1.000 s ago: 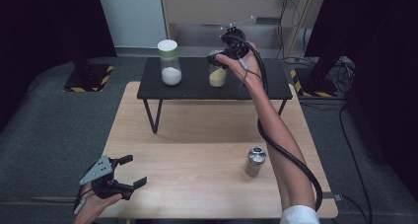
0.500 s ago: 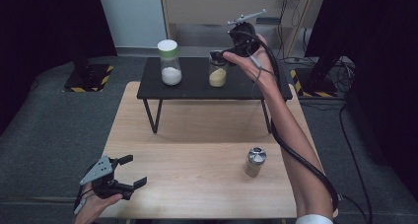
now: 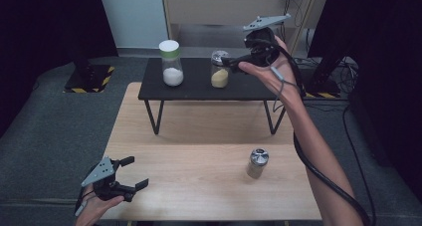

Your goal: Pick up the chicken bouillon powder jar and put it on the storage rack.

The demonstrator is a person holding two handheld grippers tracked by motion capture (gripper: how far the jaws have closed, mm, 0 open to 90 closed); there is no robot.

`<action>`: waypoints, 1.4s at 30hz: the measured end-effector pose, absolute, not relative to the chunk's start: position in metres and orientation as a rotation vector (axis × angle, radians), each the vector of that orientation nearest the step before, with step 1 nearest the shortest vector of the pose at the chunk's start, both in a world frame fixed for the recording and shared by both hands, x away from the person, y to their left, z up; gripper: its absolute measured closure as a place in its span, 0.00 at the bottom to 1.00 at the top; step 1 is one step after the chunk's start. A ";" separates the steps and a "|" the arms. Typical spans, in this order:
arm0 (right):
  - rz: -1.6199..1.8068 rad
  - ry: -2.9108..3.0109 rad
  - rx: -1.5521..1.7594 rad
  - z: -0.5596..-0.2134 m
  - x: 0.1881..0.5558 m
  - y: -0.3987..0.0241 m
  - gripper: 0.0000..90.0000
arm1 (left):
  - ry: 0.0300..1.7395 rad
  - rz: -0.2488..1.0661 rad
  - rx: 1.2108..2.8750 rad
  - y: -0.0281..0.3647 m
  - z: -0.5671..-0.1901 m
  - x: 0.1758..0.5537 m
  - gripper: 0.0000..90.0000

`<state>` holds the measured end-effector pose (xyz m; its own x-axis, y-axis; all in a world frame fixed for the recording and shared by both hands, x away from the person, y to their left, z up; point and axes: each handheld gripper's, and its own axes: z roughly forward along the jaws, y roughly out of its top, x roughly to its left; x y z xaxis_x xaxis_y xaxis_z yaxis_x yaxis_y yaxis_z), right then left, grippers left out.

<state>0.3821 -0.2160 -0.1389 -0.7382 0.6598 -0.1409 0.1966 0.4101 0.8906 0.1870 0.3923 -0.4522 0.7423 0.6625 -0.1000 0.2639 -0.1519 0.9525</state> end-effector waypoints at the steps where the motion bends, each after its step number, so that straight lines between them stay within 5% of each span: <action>1: 1.290 2.185 0.722 -0.139 0.378 -0.219 0.09 | 0.736 0.410 1.733 0.392 -0.452 0.187 0.00; 42: 1.427 2.067 0.674 -0.219 0.243 -0.332 0.09 | 0.741 0.412 1.739 0.391 -0.451 0.187 0.00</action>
